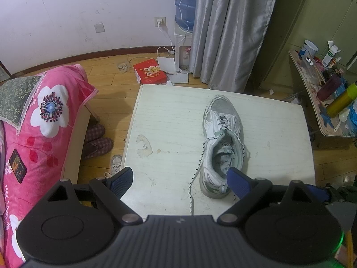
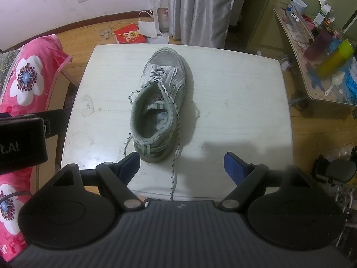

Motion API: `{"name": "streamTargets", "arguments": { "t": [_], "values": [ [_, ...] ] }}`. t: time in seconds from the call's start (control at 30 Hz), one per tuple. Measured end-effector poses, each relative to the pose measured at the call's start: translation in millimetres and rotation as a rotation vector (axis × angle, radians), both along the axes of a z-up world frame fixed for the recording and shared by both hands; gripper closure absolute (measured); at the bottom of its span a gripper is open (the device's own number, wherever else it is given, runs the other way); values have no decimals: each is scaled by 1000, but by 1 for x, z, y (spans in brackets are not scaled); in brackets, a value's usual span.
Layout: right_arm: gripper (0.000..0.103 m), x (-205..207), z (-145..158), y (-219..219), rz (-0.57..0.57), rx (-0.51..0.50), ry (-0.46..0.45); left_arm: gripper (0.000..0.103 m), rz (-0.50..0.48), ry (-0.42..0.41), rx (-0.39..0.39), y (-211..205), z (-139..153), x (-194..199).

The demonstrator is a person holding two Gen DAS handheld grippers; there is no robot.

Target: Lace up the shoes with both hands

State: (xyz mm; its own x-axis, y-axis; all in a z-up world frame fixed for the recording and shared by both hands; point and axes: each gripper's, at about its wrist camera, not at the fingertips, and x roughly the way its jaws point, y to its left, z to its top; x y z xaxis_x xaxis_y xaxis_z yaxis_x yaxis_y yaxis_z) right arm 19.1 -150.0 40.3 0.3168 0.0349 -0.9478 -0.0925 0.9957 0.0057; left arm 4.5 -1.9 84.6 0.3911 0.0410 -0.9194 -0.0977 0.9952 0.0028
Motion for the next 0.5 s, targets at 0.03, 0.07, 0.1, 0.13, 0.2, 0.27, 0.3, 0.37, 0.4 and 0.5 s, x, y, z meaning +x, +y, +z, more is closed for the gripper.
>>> {"name": "streamTargets", "arguments": {
  "t": [0.03, 0.07, 0.1, 0.13, 0.2, 0.27, 0.3, 0.37, 0.4, 0.5],
  "values": [
    [21, 0, 0, 0, 0, 0, 0, 11, -1, 0, 1, 0, 0, 0],
    [21, 1, 0, 0, 0, -1, 0, 11, -1, 0, 2, 0, 0, 0],
    [21, 1, 0, -1, 0, -1, -1, 11, -2, 0, 2, 0, 0, 0],
    [21, 1, 0, -1, -1, -1, -1, 11, 1, 1, 3, -2, 0, 1],
    [21, 1, 0, -1, -3, 0, -1, 11, 3, 1, 4, -2, 0, 1],
    [21, 1, -1, -1, -2, 1, 0, 11, 4, 2, 4, -3, 0, 2],
    [21, 1, -1, -1, -2, 1, 0, 11, 5, 2, 5, -3, 0, 2],
    [21, 1, -1, -1, -1, 1, 0, 11, 5, 1, 5, -4, 0, 2],
    [21, 1, 0, -1, 0, 1, 1, 11, 5, 1, 5, -3, 0, 1],
    [21, 1, 0, -2, 0, 2, 1, 11, 7, 5, 7, -5, 2, 1]
  ]
}}
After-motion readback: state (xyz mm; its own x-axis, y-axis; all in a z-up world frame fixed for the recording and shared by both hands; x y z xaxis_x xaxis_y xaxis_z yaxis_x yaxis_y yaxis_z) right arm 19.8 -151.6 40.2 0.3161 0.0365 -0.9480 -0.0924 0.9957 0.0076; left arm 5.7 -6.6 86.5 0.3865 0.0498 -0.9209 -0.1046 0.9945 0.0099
